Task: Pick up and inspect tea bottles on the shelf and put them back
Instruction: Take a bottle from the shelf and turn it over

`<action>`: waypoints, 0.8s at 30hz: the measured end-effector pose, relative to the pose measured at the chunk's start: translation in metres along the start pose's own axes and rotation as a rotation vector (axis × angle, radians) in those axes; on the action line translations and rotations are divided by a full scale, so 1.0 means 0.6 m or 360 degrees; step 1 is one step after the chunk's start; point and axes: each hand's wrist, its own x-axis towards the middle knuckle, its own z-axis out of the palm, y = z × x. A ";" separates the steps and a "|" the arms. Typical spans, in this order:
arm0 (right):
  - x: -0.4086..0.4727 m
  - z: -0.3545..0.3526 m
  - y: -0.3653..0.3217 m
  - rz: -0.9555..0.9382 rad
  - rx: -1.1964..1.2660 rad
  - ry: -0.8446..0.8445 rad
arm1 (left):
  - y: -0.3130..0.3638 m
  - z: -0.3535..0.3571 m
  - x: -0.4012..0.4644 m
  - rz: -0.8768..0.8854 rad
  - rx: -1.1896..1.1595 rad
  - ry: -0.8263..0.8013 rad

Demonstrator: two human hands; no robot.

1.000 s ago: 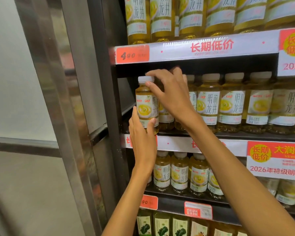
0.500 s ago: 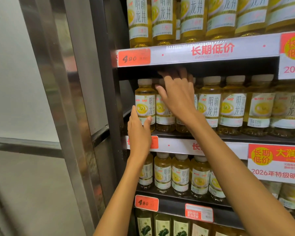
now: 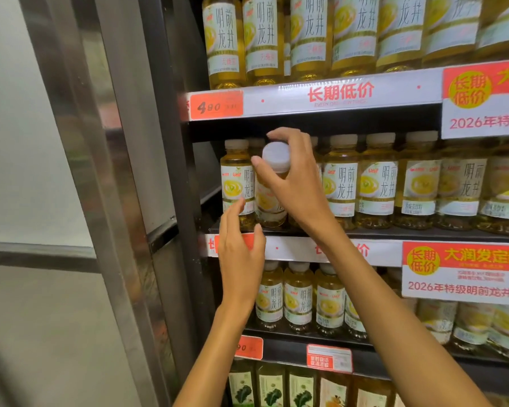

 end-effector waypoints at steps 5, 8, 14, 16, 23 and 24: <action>-0.026 -0.013 -0.017 0.0113 0.0213 0.0020 | 0.002 0.000 -0.008 -0.0063 0.0037 -0.0246; -0.034 -0.034 -0.033 0.0161 0.0452 0.0104 | 0.009 -0.005 -0.011 -0.0046 0.0012 -0.0340; -0.047 -0.075 -0.067 0.0245 0.0668 -0.0212 | 0.047 -0.038 -0.053 -0.0182 -0.0503 -0.0541; -0.056 -0.084 -0.070 0.0416 0.0835 -0.0323 | 0.059 -0.049 -0.078 -0.0278 -0.0695 -0.0647; -0.094 -0.097 -0.068 0.0890 0.1617 -0.0812 | 0.075 -0.070 -0.143 -0.0855 -0.1199 -0.1042; -0.099 -0.098 -0.069 0.0852 0.1542 -0.0790 | 0.077 -0.072 -0.146 -0.0905 -0.1247 -0.1043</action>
